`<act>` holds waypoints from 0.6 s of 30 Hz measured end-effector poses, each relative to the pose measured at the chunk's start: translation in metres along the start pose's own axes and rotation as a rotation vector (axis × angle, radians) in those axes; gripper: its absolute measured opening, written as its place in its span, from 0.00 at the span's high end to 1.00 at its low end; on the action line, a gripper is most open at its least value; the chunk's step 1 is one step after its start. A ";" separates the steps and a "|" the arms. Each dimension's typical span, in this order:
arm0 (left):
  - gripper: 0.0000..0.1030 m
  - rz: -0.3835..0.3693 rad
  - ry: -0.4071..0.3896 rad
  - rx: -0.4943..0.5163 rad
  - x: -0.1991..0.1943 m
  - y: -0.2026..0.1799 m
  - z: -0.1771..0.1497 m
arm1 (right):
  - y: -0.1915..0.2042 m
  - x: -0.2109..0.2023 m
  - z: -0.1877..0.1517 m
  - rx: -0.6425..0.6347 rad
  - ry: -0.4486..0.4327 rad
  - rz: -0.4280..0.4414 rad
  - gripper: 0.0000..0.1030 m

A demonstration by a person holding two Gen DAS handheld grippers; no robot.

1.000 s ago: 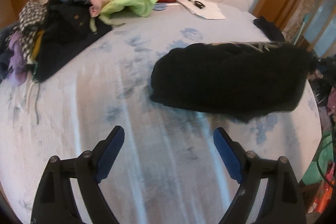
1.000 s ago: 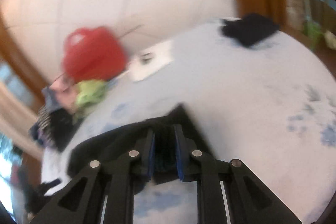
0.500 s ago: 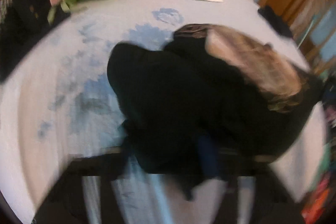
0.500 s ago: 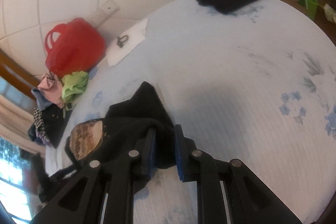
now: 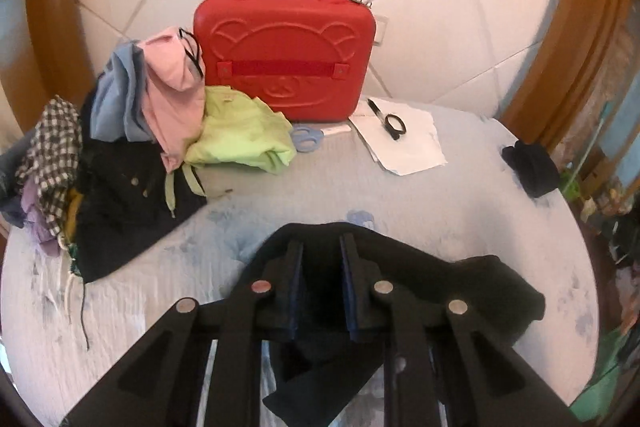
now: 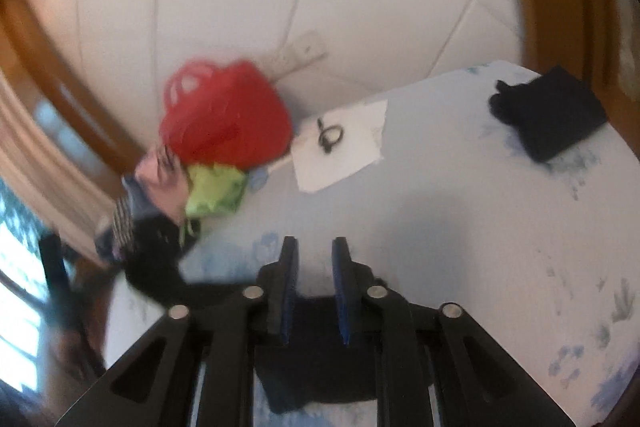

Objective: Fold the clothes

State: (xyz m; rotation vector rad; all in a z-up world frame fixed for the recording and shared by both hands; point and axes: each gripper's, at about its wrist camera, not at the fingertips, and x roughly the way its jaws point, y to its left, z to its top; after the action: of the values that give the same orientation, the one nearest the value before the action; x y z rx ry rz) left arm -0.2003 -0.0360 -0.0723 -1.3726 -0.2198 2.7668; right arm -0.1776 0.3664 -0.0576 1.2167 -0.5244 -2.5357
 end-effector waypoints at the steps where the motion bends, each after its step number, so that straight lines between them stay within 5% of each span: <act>1: 0.84 0.002 0.008 0.001 0.003 0.002 -0.002 | 0.002 0.005 -0.004 -0.011 0.023 -0.011 0.63; 4: 0.71 0.008 0.030 0.003 0.011 0.009 -0.007 | 0.010 0.020 -0.018 -0.044 0.093 -0.044 0.36; 6: 0.33 0.013 0.046 0.004 0.016 0.013 -0.010 | 0.011 0.031 -0.038 -0.049 0.151 -0.043 0.29; 7: 0.27 0.015 0.053 0.005 0.019 0.015 -0.011 | 0.010 0.037 -0.054 -0.042 0.188 -0.027 0.26; 11: 0.26 0.020 0.112 0.014 0.037 0.022 -0.025 | 0.015 0.063 -0.096 -0.053 0.287 -0.022 0.23; 18: 0.26 -0.072 0.173 0.023 0.070 0.002 -0.036 | 0.023 0.103 -0.110 -0.038 0.345 -0.069 0.17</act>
State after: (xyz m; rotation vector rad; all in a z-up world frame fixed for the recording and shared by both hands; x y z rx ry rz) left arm -0.2142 -0.0272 -0.1490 -1.5546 -0.2249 2.5675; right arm -0.1510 0.2827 -0.1817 1.6373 -0.3551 -2.3024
